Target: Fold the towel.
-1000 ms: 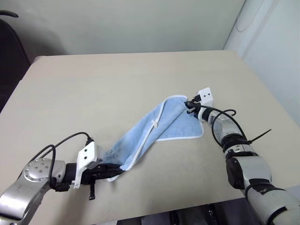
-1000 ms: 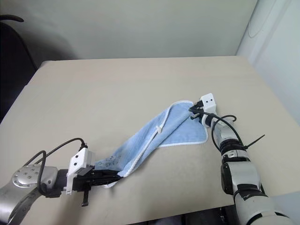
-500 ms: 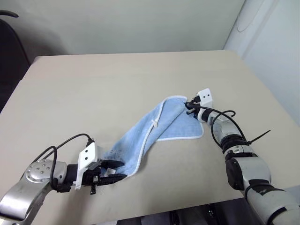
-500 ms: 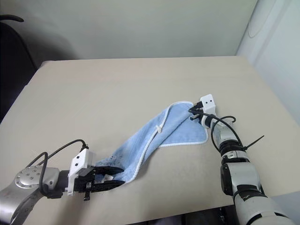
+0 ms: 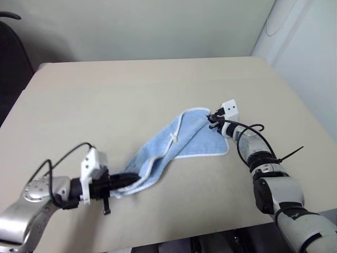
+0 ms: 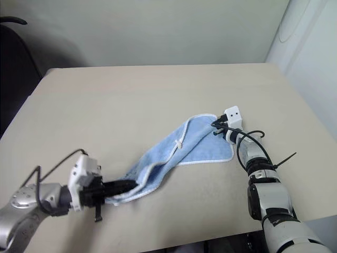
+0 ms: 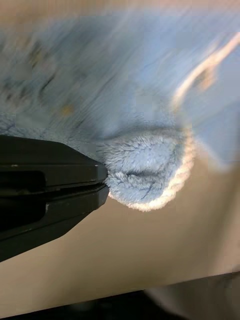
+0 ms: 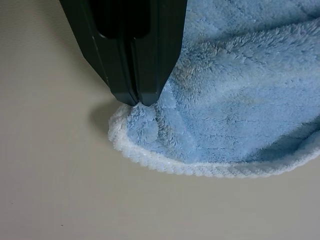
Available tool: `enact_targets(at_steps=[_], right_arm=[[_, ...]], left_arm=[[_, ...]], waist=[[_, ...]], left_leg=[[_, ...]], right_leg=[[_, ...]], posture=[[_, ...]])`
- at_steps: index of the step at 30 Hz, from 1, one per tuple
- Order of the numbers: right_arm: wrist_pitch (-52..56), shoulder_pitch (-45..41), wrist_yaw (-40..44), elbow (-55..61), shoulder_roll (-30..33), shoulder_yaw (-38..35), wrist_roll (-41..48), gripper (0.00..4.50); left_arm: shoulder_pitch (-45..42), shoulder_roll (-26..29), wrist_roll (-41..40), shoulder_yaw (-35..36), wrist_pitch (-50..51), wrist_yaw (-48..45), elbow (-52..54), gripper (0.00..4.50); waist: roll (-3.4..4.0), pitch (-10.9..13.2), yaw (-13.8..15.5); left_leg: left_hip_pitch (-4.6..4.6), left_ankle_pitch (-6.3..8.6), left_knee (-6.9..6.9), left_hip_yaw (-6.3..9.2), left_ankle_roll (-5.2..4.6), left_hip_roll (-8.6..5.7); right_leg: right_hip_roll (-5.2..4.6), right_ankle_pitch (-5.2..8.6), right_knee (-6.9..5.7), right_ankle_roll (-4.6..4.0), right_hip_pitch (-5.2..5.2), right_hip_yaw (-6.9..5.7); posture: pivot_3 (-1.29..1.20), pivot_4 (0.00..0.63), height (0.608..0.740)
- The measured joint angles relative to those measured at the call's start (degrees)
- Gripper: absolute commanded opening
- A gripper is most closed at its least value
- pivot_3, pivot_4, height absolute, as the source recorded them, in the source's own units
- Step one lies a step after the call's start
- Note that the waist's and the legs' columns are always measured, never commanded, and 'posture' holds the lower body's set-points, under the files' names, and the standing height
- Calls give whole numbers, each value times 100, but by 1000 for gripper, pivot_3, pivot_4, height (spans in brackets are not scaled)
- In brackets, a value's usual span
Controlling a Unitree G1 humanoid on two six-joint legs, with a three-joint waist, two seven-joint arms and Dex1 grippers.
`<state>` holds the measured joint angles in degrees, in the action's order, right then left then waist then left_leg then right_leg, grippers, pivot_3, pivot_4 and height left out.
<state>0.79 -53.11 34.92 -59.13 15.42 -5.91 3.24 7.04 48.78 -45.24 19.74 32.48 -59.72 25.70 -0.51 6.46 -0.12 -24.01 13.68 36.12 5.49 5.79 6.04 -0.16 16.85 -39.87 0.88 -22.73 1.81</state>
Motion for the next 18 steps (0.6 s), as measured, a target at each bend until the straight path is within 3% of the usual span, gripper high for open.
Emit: enact_targets(at_steps=[4, 6, 13, 18], right_arm=[[12, 21, 0, 42, 2, 5, 0, 0], [13, 25, -2, 47, 4, 4, 1, 0], [-2, -197, -63, 30, 140, -110, 107, 0], [-44, -854, -97, 7, 415, -340, 228, 0]], left_arm=[[-600, -215, -1306, 935, 564, 735, -284, 13], [-767, -274, -1571, 1184, 691, 1118, -444, 13], [-2258, -606, -1819, 1462, 768, 2786, -1520, 13], [-3314, -602, -1659, 1278, 725, 3118, -1915, 13]], waist=[[1, 0, 0], [1, 0, -5], [0, 2, 23], [0, 2, 18]], left_leg=[[1, -22, 0, -2, 38, -5], [1, -34, 0, -3, 61, -4], [-1, -42, 5, 2, 61, -1], [-1, -44, -6, 4, 65, -17]], right_leg=[[1, 0, 1, 0, 0, 0], [0, 0, 3, 0, 1, 2], [-2, -2, 1, 4, 2, 1], [-1, -2, 17, 4, 0, 2]], posture=[[0, 150, 740], [0, 150, 740], [0, 150, 740], [0, 150, 740]])
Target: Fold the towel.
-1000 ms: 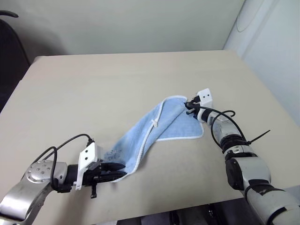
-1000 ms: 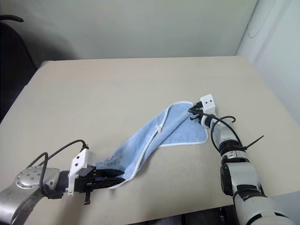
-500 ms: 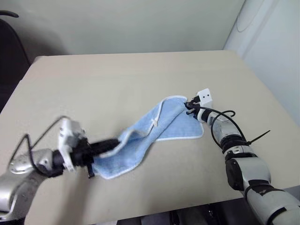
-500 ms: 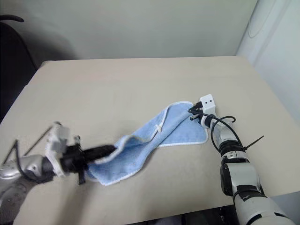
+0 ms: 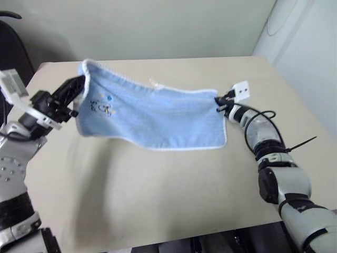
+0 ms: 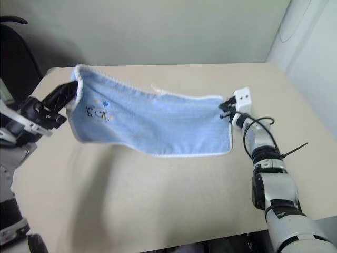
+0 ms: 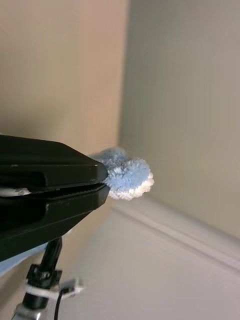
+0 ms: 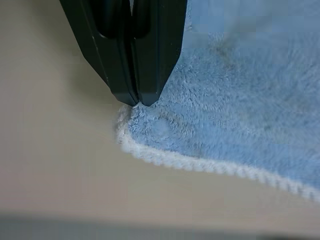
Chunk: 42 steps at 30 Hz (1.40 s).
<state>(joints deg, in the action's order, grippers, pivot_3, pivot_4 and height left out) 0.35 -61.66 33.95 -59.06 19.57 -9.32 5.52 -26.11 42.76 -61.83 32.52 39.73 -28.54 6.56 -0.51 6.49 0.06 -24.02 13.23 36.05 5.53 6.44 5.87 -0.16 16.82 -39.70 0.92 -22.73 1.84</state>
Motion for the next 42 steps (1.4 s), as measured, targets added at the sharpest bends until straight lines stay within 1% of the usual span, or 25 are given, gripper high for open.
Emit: enact_targets(at_steps=[2, 4, 5, 9, 10, 12, 14, 17, 19, 21, 23, 25, 26, 28, 29, 31, 32, 33, 34, 36, 37, 40, 42], right_arm=[[-7, -189, -21, -30, 53, -76, 41, 0], [-10, -494, -64, -167, 98, -143, 103, 0], [-30, -627, -78, -178, 105, -148, 118, 0], [-278, -1291, -132, -274, 330, -311, 208, 0], [-332, -1408, -101, -246, 386, -340, 245, 0], [-365, -1449, 122, -44, 543, -407, 404, 0], [-187, -1203, 508, 399, 645, -457, 633, 0], [628, -160, 1186, 1618, 828, -534, 1166, 0], [1392, 791, 1518, 2468, 943, -546, 1544, 0], [2070, 1640, 1738, 3275, 1044, -475, 1802, 0], [2646, 2261, 1915, 4104, 1164, -315, 2048, 0], [3143, 2799, 2112, 4821, 1382, -287, 2306, 0], [3306, 3014, 2203, 5064, 1498, -276, 2400, 0], [3620, 3354, 2381, 5330, 1703, -270, 2547, 0], [3703, 3432, 2433, 5362, 1749, -261, 2588, 0], [3825, 3541, 2560, 5428, 1868, -198, 2626, 0], [3842, 3560, 2599, 5438, 1911, -164, 2626, 0], [3843, 3562, 2634, 5441, 1945, -125, 2623, 0], [3835, 3561, 2647, 5440, 1955, -90, 2615, 0], [3776, 3513, 2642, 5344, 1940, -4, 2565, 0], [3709, 3413, 2611, 5208, 1926, 62, 2493, 0], [3379, 3007, 2378, 4684, 1801, 177, 2185, 0], [3117, 2713, 2220, 4261, 1699, 192, 1988, 0]], left_arm=[[-396, -43, 171, -224, -56, 14, -206, 13], [-1138, -148, 487, -446, -242, 29, -793, 13], [-1362, -155, 602, -490, -346, 17, -985, 13], [-2616, -223, 1299, -652, -1135, -22, -2370, 13], [-2761, -211, 1378, -626, -1255, -54, -2542, 13], [-2746, -168, 1397, -592, -1342, -289, -2567, 13], [-2297, -89, 1280, -440, -1223, -546, -2277, 13], [-893, -67, 796, -104, -674, -887, -1412, 13], [283, -119, 552, 52, -325, -1036, -792, 13], [1196, -170, 321, 138, -42, -1128, -210, 13], [1914, -255, 111, 289, 87, -1203, 376, 13], [2628, -388, -146, 413, 182, -1290, 960, 13], [2959, -440, -207, 461, 207, -1318, 1157, 13], [3524, -590, -325, 510, 255, -1334, 1447, 13], [3690, -625, -355, 513, 262, -1329, 1533, 13], [3976, -719, -396, 523, 262, -1279, 1743, 13], [4058, -755, -396, 524, 260, -1243, 1801, 13], [4138, -791, -395, 526, 257, -1215, 1829, 13], [4189, -819, -385, 526, 247, -1177, 1827, 13], [4175, -876, -347, 526, 182, -1023, 1768, 13], [4067, -903, -298, 527, 133, -912, 1659, 13], [3537, -916, -120, 542, -12, -471, 1157, 13], [3096, -916, -81, 599, -75, -174, 710, 13]], waist=[[0, 0, -2], [0, 5, 15], [0, 5, 5], [1, 6, -10], [1, 6, -19], [0, 5, -28], [0, 4, -44], [-5, 1, -76], [-5, 1, -104], [-5, 3, -103], [-5, 3, -114], [-5, 3, -124], [-5, 3, -125], [-3, 9, -125], [-5, 11, -125], [-1, 23, -121], [-3, 27, -109], [-4, 26, -94], [-8, 24, -69], [-13, 21, -21], [-13, 20, -3], [-13, 20, 33], [-12, 20, 45]], left_leg=[[-1, 0, -2, 3, 0, 0], [-9, -3, 1, 6, 1, -1], [-10, -3, -1, 5, 0, 0], [-22, -3, -2, 7, -2, 0], [-23, -4, -1, 7, -3, -1], [-25, -5, -1, 7, -4, -6], [-28, -5, -7, 4, -3, -6], [-34, -8, -1, 0, 4, -8], [-37, -9, 15, 1, 8, -7], [-48, -9, 6, 5, 10, -6], [-46, -8, -4, 5, 9, -3], [-26, -4, -9, 2, 3, -6], [-14, 10, -22, 0, -19, -5], [45, 50, -40, -11, -90, -10], [79, 44, -38, -15, -94, -9], [182, 44, -30, -19, -105, -13], [216, 49, -29, -23, -114, -15], [230, 51, -25, -25, -117, -19], [237, 52, -19, -30, -120, -20], [239, 59, 0, -40, -127, -21], [239, 65, 0, -49, -130, -22], [230, 80, -1, -54, -142, -17], [217, 75, -1, -45, -131, -15]], right_leg=[[1, 0, 5, 0, -1, 0], [1, -3, 6, 5, -8, 0], [1, -5, 11, 9, -9, 3], [1, -9, 35, 15, -16, 5], [1, -10, 54, 18, -15, 6], [0, -12, 70, 21, -13, 10], [2, -14, 73, 24, -10, 17], [4, -12, 88, 25, -7, 17], [4, -11, 82, 27, -13, 17], [4, -7, 88, 33, -28, 17], [3, 0, 88, 42, -35, 22], [2, 0, 87, 43, -28, 27], [3, 1, 86, 43, -21, 27], [9, -5, 72, 52, 36, 27], [15, -15, 70, 52, 76, 27], [26, -14, 77, 39, 182, 34], [33, 12, 80, 1, 220, 45], [53, 38, 79, -5, 239, 65], [85, 39, 76, -4, 241, 95], [100, 35, 73, 11, 240, 127], [101, 7, 73, 63, 233, 138], [103, -1, 67, 77, 205, 150], [106, -1, 66, 77, 185, 153]], posture=[[0, 150, 740], [0, 150, 740], [0, 150, 740], [0, 150, 740], [0, 150, 740], [0, 150, 740], [0, 150, 740], [0, 150, 740], [0, 150, 740], [0, 150, 740], [0, 150, 740], [0, 150, 740], [0, 150, 740], [0, 150, 740], [0, 150, 740], [0, 150, 740], [0, 150, 740], [0, 150, 740], [0, 150, 740], [0, 150, 740], [0, 150, 740], [0, 150, 740], [0, 150, 740]])
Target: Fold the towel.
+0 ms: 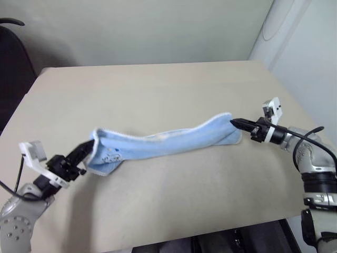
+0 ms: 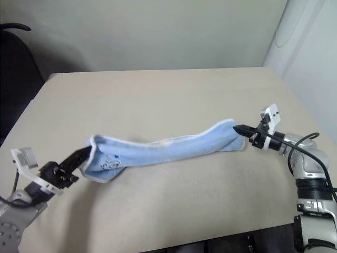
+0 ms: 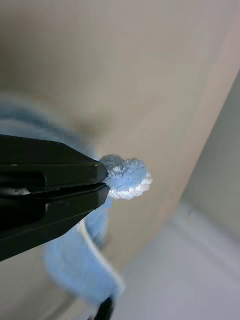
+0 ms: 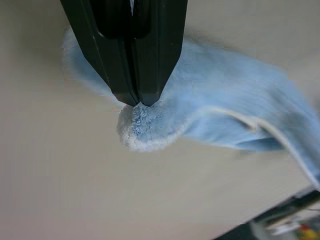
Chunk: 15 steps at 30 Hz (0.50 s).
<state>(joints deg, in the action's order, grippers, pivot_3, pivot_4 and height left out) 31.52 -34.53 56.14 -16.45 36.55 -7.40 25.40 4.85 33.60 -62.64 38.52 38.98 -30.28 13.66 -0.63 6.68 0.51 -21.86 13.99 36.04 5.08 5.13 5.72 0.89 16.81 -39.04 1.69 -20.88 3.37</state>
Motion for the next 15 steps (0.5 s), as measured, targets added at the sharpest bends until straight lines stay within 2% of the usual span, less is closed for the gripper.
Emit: enact_targets(at_steps=[4, 15], right_arm=[[-280, -327, -67, -417, -92, 74, -145, 0], [-508, -328, -134, -694, -92, 192, -431, 0]], left_arm=[[-440, 89, 0, 39, -20, 159, -341, 13], [-251, 218, 437, -285, -17, -210, -481, 13]], waist=[[0, 0, 0], [0, 0, -3]], left_leg=[[-16, -3, -5, 20, 21, -1], [-11, 30, -1, 31, -3, -1]], right_leg=[[1, 1, 9, -2, -26, 15], [4, -1, 1, -7, -34, 30]], posture=[[0, 150, 740], [0, 150, 740]])
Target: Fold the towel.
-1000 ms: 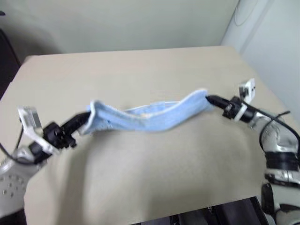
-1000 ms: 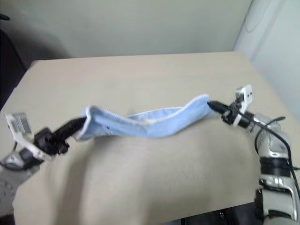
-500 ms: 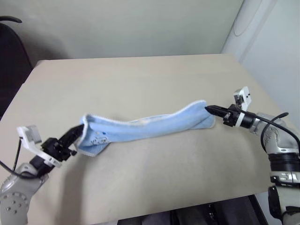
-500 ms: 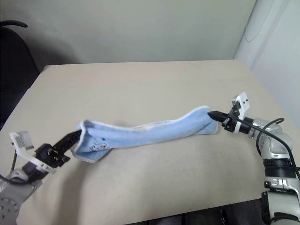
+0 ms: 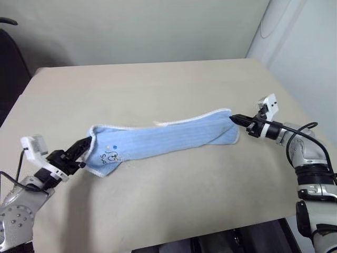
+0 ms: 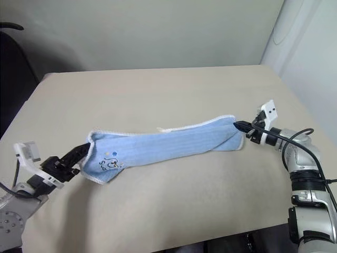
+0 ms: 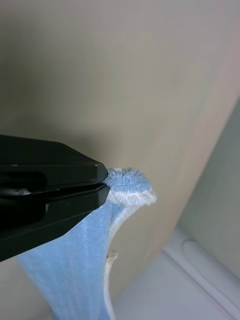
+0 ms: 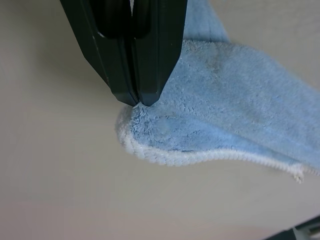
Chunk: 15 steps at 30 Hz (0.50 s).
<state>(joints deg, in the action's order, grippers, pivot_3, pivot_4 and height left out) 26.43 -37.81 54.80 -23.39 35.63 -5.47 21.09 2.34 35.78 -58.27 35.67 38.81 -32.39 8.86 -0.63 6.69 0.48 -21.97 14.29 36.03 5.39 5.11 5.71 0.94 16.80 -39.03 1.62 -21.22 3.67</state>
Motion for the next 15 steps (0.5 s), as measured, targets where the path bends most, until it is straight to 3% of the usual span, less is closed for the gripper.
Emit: enact_targets(at_steps=[3, 10, 15], right_arm=[[-96, -330, -163, -397, -74, -2, -29, 0], [-819, -2219, -447, -1586, -113, -112, -189, 0], [-979, -2612, -57, -1862, 83, -308, -43, 0]], left_arm=[[-493, 66, 1, -10, 3, 86, -202, 13], [-3186, 873, 145, -96, -62, 353, -1128, 13], [-3492, 1293, 92, -58, -43, -104, -1300, 13]], waist=[[3, 2, 30], [2, 3, 50], [1, 2, 34]], left_leg=[[0, -1, 0, 3, 1, 0], [-19, -29, -6, 19, 53, 1], [-56, -35, -4, 19, 64, -2]], right_leg=[[0, -3, -10, -3, -4, 0], [2, -17, 4, -9, -30, 4], [1, -16, 24, -8, -88, 43]], posture=[[0, 150, 740], [0, 150, 740], [0, 150, 740]])
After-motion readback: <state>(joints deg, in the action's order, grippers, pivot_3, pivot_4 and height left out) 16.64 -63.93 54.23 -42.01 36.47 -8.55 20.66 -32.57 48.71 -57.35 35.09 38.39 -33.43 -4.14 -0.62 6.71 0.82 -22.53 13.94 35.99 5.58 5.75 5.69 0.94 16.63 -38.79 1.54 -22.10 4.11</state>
